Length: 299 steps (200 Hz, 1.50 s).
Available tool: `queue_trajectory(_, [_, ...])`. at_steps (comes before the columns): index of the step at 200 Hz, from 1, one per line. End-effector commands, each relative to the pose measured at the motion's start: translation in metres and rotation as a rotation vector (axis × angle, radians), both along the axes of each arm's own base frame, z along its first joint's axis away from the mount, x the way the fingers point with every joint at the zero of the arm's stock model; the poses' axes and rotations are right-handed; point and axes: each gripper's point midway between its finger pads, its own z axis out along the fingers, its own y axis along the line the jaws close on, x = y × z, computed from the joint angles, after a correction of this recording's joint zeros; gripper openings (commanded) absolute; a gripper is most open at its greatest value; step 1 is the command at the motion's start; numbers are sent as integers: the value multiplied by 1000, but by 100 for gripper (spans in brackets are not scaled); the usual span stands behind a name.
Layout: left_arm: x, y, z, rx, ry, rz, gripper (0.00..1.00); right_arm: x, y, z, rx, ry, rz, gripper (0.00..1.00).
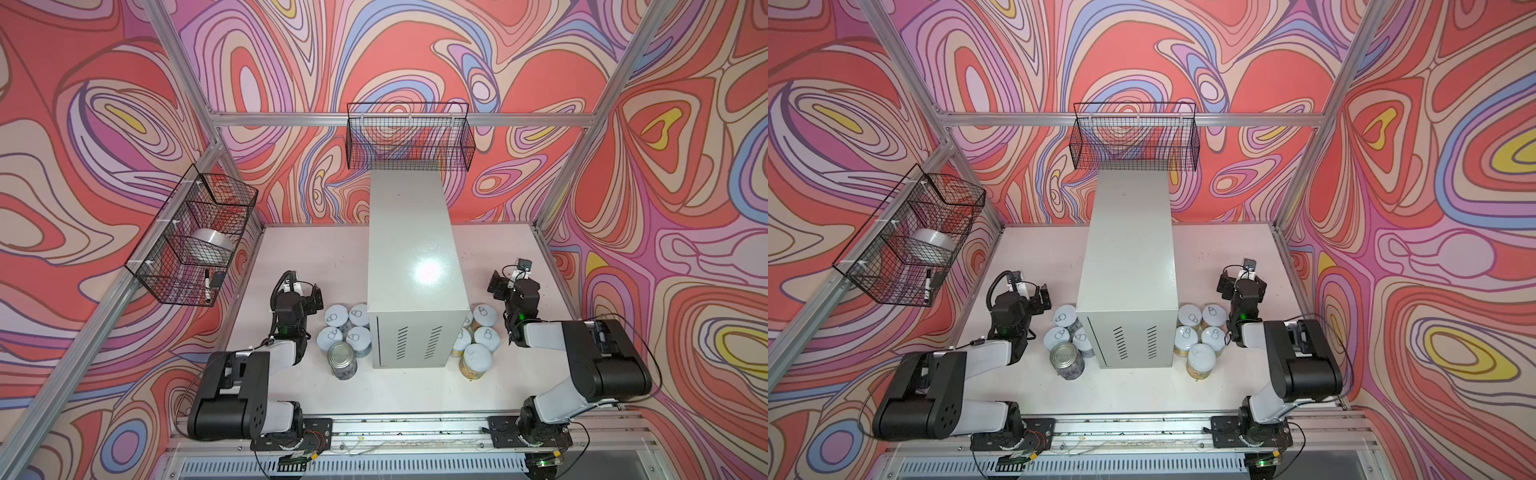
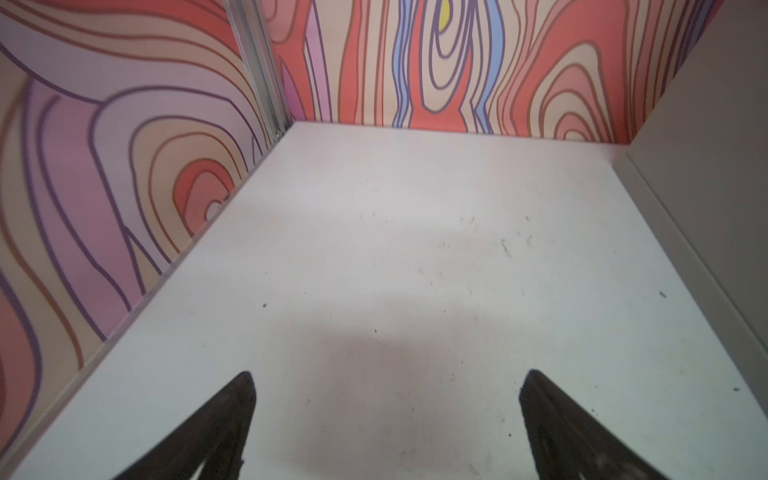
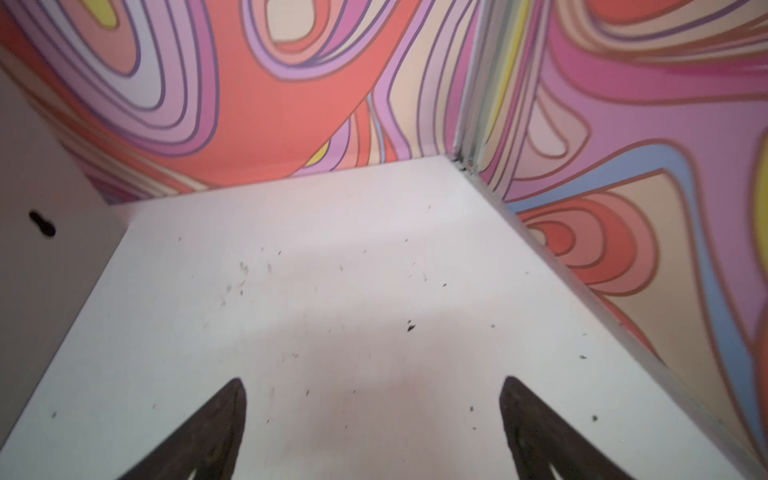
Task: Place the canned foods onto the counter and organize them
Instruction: 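Lower the left gripper over the blue tomato can while the right arm rises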
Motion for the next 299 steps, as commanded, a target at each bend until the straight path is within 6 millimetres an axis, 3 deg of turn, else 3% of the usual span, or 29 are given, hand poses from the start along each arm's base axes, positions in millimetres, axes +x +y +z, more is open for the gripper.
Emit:
queue_trajectory(1, [-10, 13, 27, -19, -42, 89, 100, -13, -29, 21, 23, 45, -207, 98])
queue_trajectory(20, [-24, 20, 51, -107, -112, 169, 100, -14, -35, 47, 35, 55, -259, 98])
queue_trajectory(38, [-37, 26, 54, -243, -71, 258, 100, -14, -33, 62, 99, 67, -266, 98])
queue_trajectory(49, [-39, 15, 50, -308, -3, 226, 100, -12, -28, 68, 152, 77, -249, 98])
queue_trajectory(53, [-35, 10, 63, -330, -9, 209, 100, -11, -24, 67, 173, 95, -234, 98])
queue_trajectory(81, [-47, -23, 81, -360, 104, 134, 100, -6, 5, 68, 277, 210, -98, 98])
queue_trajectory(105, [-74, -48, 83, -339, 239, 91, 100, -12, 24, 65, 357, 321, -33, 98])
queue_trajectory(136, [-116, -55, 87, -363, 314, 70, 100, -27, 47, 75, 428, 380, 70, 98])
queue_trajectory(175, [-159, -69, 76, -453, 407, 18, 100, -53, 72, 91, 398, 410, 156, 98])
queue_trajectory(210, [-182, -76, 61, -426, 460, -10, 100, -65, 93, 85, 384, 445, 201, 98])
queue_trajectory(258, [-188, -105, 40, -429, 535, -148, 100, -67, 102, 79, 404, 449, 247, 98])
queue_trajectory(299, [-188, -137, 33, -451, 557, -294, 100, -68, 108, 70, 422, 459, 277, 99])
